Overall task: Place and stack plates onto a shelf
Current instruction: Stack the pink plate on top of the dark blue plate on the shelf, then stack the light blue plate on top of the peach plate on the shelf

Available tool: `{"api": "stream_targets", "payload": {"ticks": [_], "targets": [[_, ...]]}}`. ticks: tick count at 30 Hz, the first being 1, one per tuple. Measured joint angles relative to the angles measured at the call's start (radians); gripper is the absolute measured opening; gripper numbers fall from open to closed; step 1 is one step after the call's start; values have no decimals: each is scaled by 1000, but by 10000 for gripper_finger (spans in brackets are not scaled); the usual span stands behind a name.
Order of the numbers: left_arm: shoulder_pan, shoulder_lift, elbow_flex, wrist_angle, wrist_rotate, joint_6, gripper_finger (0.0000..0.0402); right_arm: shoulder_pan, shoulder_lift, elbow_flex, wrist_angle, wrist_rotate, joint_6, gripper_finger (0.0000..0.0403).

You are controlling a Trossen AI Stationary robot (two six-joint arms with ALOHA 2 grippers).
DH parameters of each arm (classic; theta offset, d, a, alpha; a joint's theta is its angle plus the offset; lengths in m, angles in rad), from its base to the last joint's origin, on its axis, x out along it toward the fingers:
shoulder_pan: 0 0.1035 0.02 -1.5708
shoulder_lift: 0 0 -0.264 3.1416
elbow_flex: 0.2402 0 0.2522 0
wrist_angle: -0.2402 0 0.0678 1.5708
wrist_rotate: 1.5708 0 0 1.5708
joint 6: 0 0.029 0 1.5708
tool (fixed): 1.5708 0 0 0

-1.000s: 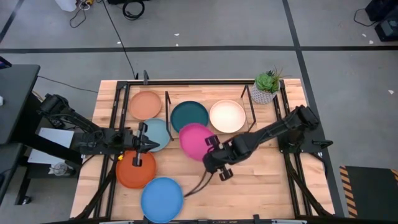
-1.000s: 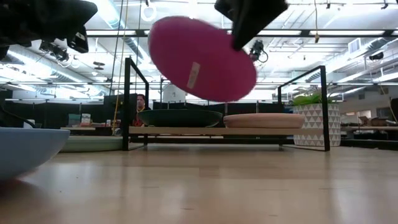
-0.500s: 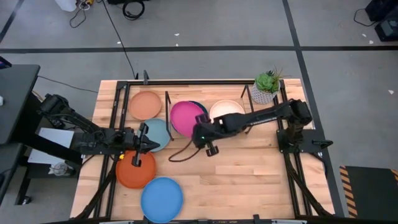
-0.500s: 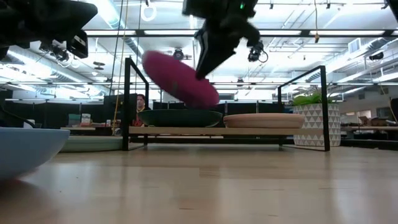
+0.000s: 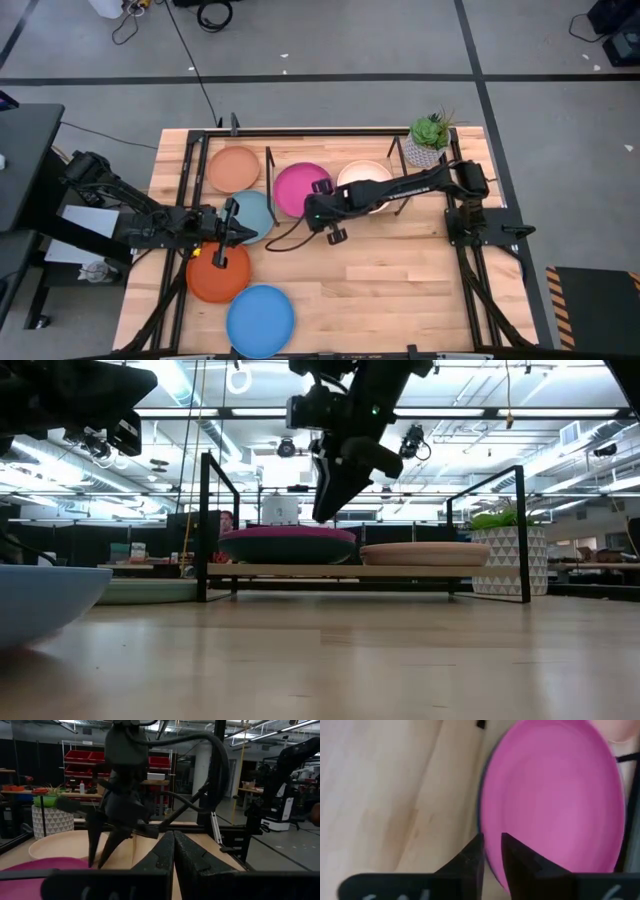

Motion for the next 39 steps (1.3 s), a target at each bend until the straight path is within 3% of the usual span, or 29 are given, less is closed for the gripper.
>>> {"api": "stream_targets", "payload": {"ticks": [5,12,16,22,27,31,39], "targets": [[0,0,0,-5,0,0,16,36,-11,40,-16,25,11,94],[0,0,0,-15,0,-24,16,140,-4,57,82,-233,0,97],[0,-1,0,-29,0,-40,16,189,19,57,129,-256,36,98],[0,0,0,-125,0,-102,16,237,23,47,9,-141,146,99],[0,0,0,-114,0,-105,16,274,9,-47,-56,-22,252,96],[0,0,0,-61,0,-126,16,311,-57,-185,74,-12,280,96],[1,0,0,-56,-2,-351,16,396,-192,-457,379,77,281,96]]}}
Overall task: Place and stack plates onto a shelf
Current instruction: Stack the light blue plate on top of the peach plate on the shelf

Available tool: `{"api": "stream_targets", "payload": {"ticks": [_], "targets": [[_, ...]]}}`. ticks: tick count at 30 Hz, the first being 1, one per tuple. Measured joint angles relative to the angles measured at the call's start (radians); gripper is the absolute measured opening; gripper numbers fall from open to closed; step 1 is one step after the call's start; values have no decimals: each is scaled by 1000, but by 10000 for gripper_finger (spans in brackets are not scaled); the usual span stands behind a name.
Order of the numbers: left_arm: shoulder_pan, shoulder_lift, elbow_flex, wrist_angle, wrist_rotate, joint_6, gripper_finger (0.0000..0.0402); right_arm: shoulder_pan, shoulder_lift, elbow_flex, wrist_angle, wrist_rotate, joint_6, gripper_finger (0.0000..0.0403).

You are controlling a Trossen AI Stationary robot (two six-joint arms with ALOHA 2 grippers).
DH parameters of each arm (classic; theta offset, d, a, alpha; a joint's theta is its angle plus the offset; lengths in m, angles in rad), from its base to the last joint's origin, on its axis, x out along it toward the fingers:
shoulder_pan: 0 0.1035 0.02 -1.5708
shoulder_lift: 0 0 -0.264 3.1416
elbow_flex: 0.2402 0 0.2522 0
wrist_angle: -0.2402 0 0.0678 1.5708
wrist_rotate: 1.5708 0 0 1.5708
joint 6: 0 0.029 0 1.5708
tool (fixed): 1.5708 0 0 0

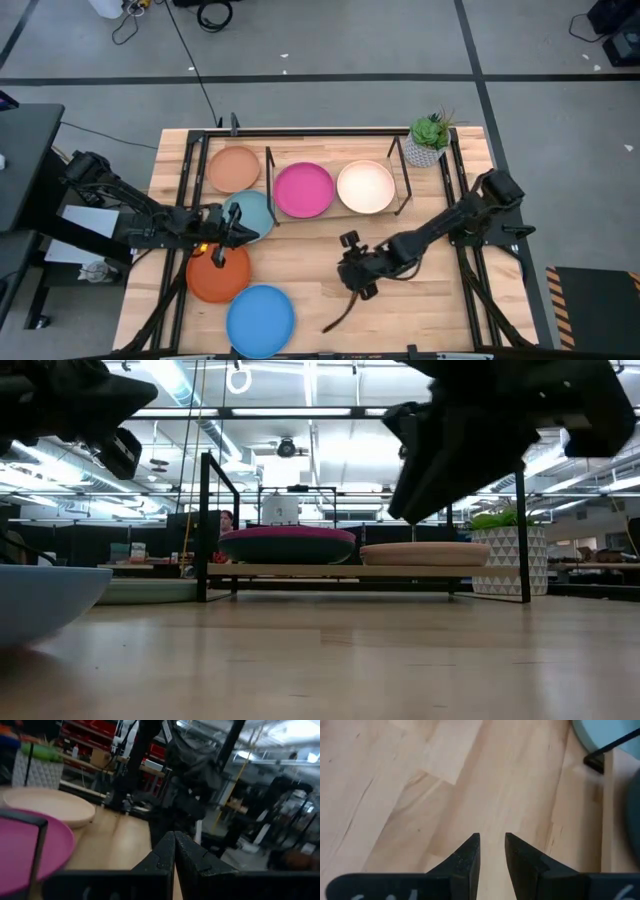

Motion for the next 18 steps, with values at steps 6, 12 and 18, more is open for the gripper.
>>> {"api": "stream_targets", "payload": {"ticks": [6,12,18], "targets": [[0,0,14,-7,48,-93,16,17,-48,-146,191,47,-44,96],[-9,2,287,-434,130,-65,16,15,-65,-266,386,92,-125,96],[-7,37,598,-1202,-115,-93,16,8,-65,-333,516,113,-183,96]]}}
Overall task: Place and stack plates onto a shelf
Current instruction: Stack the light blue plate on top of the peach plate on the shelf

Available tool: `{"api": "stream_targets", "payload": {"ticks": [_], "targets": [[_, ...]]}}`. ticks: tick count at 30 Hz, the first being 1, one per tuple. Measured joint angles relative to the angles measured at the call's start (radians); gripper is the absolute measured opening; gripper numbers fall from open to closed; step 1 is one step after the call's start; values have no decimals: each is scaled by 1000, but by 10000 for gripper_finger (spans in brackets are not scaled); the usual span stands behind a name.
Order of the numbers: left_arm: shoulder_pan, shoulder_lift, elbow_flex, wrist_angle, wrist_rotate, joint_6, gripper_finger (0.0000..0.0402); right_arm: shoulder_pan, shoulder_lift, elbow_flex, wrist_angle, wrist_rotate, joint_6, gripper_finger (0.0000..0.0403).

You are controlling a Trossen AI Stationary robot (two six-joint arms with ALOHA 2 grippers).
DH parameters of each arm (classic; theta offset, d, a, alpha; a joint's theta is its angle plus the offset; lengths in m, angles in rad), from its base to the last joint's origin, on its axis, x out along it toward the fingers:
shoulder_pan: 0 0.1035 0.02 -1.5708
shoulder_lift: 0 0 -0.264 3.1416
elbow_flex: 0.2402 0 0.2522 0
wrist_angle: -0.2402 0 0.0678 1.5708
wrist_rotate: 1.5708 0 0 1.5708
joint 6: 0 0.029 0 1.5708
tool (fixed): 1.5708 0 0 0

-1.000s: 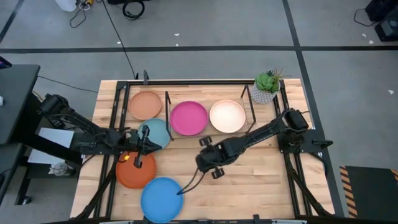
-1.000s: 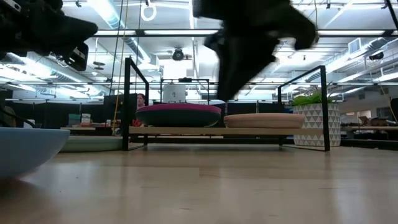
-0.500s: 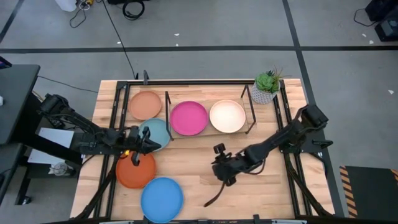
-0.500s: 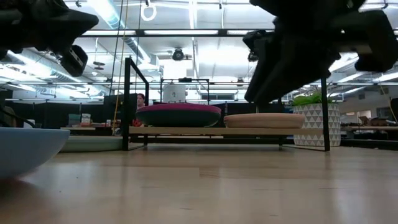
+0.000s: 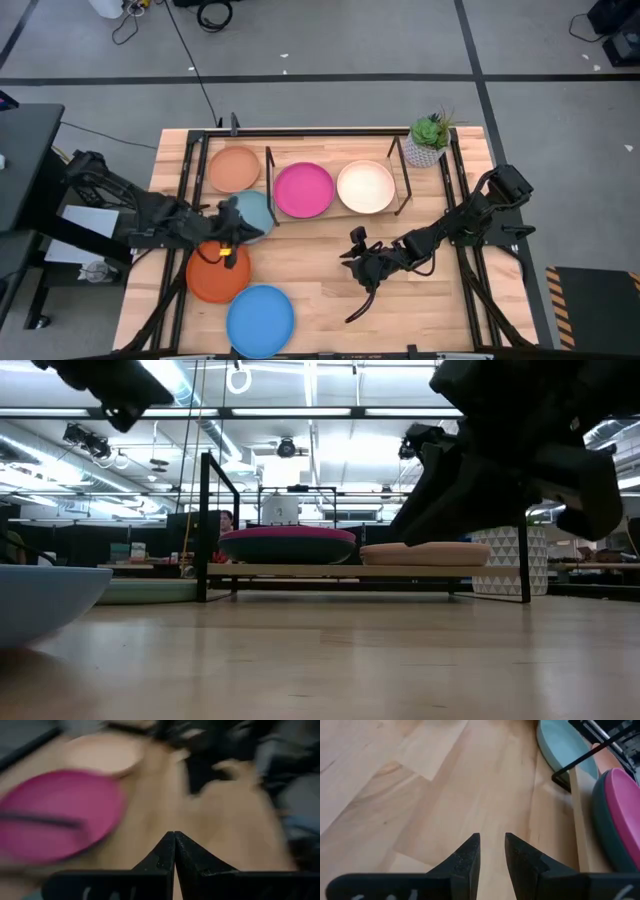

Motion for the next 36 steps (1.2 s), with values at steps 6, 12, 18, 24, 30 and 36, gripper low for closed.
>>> {"api": "stream_targets", "payload": {"ticks": [6,12,18,24,30,36], "targets": [[24,-3,95,-331,-70,-222,16,0,0,-51,33,0,10,96],[99,-4,67,-552,-97,-425,16,2,0,-130,159,0,22,96],[113,10,1,-487,31,-421,16,19,0,-229,322,0,29,96],[106,96,-25,-380,259,-510,16,32,0,-289,413,14,59,96],[63,220,-25,-351,454,-800,16,40,0,-289,414,31,72,96],[40,343,-25,-338,524,-1034,16,40,0,-289,416,34,57,96]]}}
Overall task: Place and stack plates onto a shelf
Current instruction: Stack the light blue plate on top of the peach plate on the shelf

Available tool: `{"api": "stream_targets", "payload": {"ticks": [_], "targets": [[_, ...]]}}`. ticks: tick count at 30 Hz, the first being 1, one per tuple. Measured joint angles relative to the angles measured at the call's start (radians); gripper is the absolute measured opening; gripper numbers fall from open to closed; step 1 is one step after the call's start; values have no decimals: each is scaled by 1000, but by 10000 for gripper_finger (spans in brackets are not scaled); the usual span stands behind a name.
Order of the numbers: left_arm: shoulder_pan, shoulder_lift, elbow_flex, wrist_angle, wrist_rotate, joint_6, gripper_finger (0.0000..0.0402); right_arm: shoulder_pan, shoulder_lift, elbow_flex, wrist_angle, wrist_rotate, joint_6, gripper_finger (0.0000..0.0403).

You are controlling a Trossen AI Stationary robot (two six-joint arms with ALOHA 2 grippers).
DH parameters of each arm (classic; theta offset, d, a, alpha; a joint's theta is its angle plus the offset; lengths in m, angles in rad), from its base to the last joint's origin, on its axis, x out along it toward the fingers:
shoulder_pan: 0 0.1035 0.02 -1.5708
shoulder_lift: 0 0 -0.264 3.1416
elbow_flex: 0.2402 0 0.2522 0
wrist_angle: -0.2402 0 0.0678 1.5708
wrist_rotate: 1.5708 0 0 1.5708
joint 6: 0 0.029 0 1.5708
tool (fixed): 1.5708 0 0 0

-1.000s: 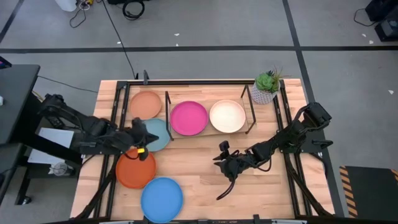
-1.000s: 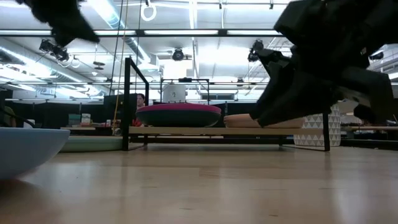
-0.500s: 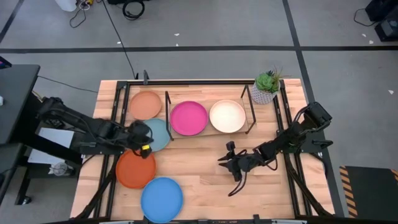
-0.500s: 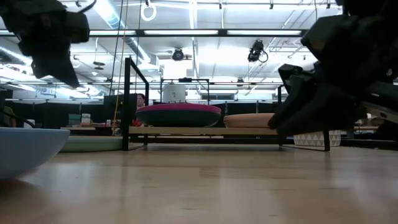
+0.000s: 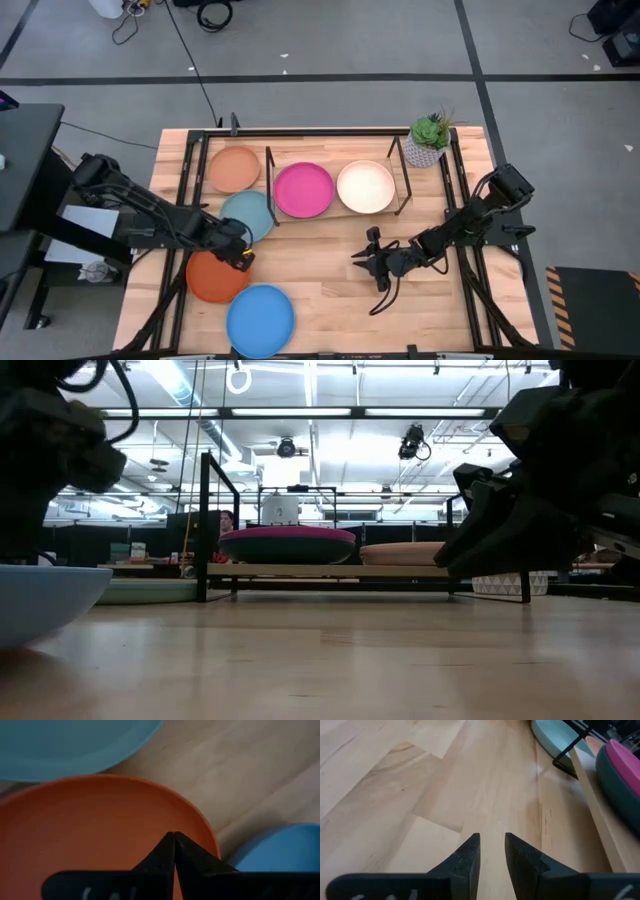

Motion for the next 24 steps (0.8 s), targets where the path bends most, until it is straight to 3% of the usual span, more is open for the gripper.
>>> {"api": "stream_targets", "payload": {"ticks": [5,11,19,24], "targets": [[1,69,8,18,7,-4,16,-10,0,0,23,1,-45,96],[13,98,64,-22,-87,45,16,-37,0,0,42,-8,-90,96],[19,117,149,7,-278,331,17,-60,0,0,51,-85,-96,96],[36,186,149,17,-288,407,43,-60,0,0,52,-88,-88,96]]}}
